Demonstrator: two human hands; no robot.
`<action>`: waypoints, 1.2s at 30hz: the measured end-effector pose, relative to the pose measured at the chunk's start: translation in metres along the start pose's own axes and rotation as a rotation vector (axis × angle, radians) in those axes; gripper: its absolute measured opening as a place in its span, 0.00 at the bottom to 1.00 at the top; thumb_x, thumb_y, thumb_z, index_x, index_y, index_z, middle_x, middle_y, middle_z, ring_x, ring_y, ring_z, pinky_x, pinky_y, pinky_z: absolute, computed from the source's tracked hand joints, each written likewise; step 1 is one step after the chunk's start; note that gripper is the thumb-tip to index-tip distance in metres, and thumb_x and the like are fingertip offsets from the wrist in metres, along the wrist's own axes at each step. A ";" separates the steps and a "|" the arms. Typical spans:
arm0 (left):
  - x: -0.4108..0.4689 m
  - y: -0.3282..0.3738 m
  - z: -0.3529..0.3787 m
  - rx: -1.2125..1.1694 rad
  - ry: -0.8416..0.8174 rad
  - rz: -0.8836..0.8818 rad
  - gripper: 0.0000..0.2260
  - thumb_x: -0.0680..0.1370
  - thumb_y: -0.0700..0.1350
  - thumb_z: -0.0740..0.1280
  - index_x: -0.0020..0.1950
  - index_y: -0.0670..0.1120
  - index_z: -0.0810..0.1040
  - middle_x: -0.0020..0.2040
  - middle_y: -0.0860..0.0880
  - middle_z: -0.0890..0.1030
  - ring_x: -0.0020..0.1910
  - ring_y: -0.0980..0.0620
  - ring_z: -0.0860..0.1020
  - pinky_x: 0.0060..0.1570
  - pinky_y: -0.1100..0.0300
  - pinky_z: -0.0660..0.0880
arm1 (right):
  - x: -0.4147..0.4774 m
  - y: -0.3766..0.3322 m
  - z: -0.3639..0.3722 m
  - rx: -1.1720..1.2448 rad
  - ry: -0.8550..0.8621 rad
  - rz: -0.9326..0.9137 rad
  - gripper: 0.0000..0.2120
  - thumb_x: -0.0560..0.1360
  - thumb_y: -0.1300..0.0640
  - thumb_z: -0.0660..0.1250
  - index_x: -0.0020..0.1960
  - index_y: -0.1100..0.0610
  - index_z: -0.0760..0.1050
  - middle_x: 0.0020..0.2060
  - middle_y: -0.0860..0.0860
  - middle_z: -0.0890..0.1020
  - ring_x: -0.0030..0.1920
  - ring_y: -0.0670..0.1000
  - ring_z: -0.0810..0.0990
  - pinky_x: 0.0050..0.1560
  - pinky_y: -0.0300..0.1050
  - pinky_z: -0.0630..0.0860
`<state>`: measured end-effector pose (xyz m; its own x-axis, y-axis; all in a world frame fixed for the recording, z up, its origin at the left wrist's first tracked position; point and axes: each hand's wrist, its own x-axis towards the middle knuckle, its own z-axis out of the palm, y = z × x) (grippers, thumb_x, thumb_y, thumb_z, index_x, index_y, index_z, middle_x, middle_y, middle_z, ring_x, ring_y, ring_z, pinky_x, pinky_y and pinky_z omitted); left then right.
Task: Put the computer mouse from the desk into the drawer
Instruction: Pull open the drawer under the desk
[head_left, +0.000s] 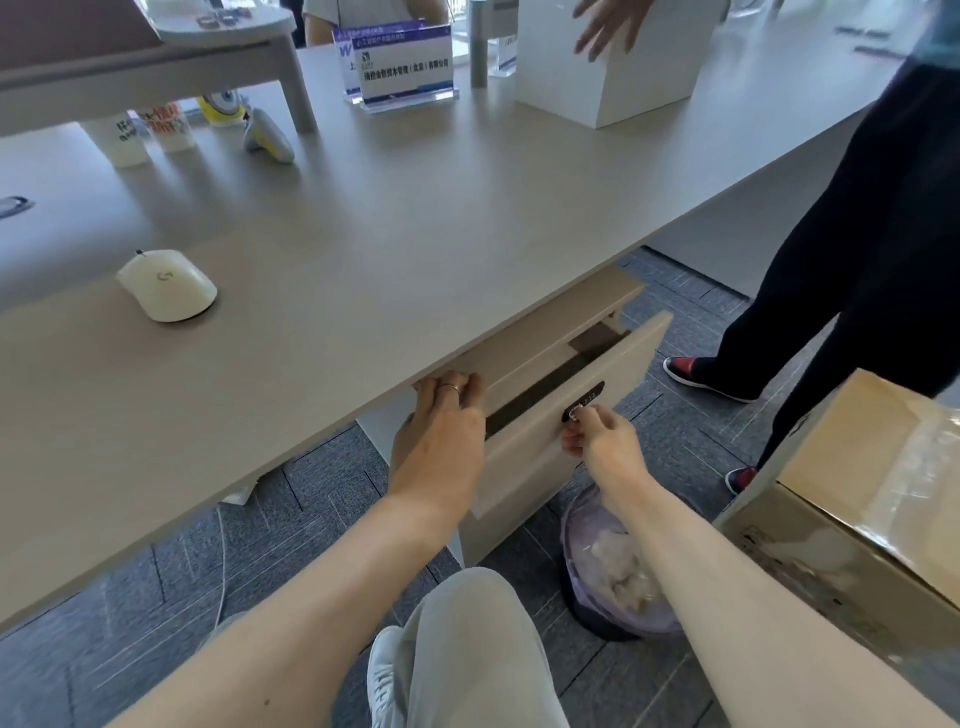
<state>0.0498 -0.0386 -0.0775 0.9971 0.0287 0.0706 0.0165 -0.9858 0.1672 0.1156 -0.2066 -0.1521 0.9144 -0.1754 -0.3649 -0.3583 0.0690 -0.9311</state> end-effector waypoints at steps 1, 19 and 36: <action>0.000 0.000 0.001 -0.005 -0.003 0.000 0.30 0.77 0.33 0.64 0.78 0.45 0.62 0.76 0.47 0.65 0.75 0.45 0.61 0.58 0.54 0.78 | -0.004 0.002 -0.006 -0.001 0.007 -0.001 0.10 0.82 0.63 0.58 0.46 0.64 0.75 0.32 0.55 0.76 0.32 0.51 0.74 0.37 0.43 0.74; -0.009 0.004 0.024 -0.108 0.043 0.005 0.34 0.73 0.26 0.61 0.79 0.40 0.59 0.78 0.41 0.61 0.76 0.43 0.60 0.61 0.52 0.78 | -0.075 0.034 -0.120 -0.086 0.121 -0.017 0.14 0.83 0.60 0.57 0.46 0.65 0.78 0.40 0.62 0.81 0.41 0.55 0.80 0.46 0.50 0.80; -0.014 0.011 0.016 -0.147 0.023 -0.019 0.34 0.75 0.26 0.59 0.80 0.38 0.56 0.80 0.40 0.58 0.80 0.44 0.54 0.67 0.49 0.73 | -0.094 0.050 -0.150 -0.015 0.187 0.007 0.14 0.83 0.58 0.59 0.46 0.59 0.81 0.47 0.64 0.86 0.52 0.64 0.85 0.54 0.56 0.82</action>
<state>0.0369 -0.0530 -0.0927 0.9947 0.0521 0.0882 0.0221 -0.9501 0.3111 -0.0162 -0.3342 -0.1646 0.8612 -0.3549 -0.3638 -0.3685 0.0567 -0.9279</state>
